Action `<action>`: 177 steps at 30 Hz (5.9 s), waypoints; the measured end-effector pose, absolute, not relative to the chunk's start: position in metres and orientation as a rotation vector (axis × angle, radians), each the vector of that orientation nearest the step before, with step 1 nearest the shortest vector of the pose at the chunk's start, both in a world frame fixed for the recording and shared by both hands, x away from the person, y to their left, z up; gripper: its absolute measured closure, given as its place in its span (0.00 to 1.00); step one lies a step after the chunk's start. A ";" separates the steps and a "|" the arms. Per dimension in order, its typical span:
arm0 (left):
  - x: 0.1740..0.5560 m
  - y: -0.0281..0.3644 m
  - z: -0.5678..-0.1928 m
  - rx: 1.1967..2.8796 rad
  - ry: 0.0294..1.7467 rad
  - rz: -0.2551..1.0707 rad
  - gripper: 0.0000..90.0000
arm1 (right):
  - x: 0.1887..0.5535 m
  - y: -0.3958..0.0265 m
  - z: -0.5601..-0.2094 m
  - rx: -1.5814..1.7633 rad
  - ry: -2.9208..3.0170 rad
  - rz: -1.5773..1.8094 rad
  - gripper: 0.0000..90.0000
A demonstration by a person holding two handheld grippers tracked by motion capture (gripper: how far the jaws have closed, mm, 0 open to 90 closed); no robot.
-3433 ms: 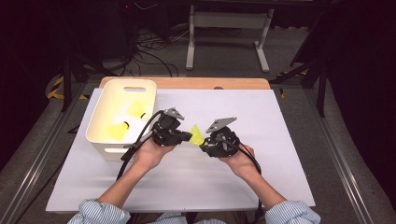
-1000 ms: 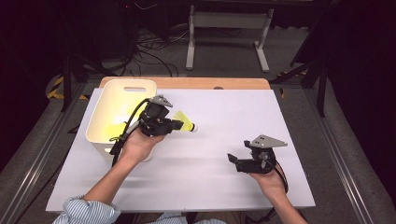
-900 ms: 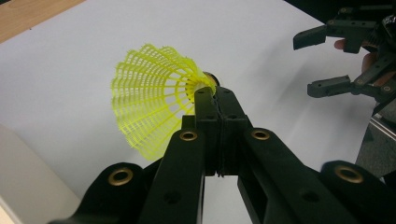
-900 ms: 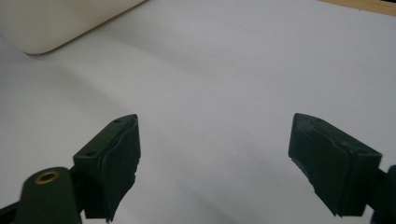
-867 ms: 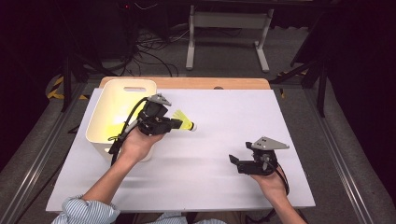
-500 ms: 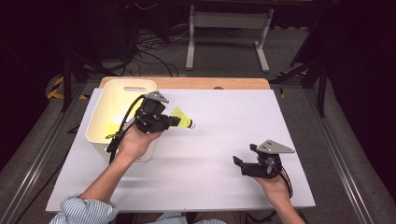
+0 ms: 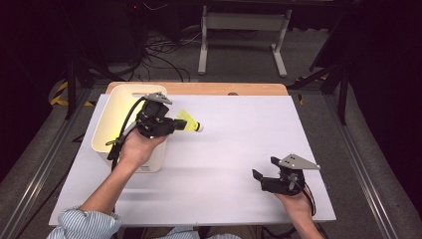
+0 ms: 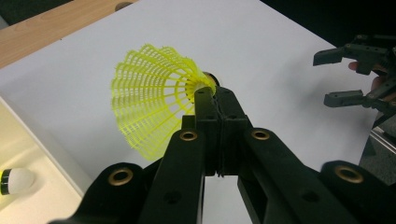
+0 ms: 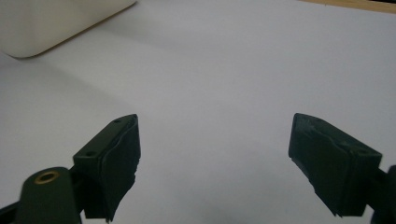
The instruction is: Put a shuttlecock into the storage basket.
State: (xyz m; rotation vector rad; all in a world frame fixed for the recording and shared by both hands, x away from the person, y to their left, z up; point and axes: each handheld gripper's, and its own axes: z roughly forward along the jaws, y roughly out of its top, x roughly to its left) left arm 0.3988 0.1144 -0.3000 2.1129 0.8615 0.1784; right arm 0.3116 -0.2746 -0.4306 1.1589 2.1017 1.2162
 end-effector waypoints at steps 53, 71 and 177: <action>0.413 0.154 -0.283 2.005 0.985 0.246 1.00 | 0.287 -0.299 -0.452 1.207 2.012 1.227 0.19; 0.411 0.168 -0.277 1.985 1.014 0.278 1.00 | 0.288 -0.299 -0.453 1.214 2.017 1.230 0.19; 0.438 0.218 -0.330 2.026 1.298 0.293 1.00 | 0.289 -0.300 -0.453 1.221 2.024 1.247 0.19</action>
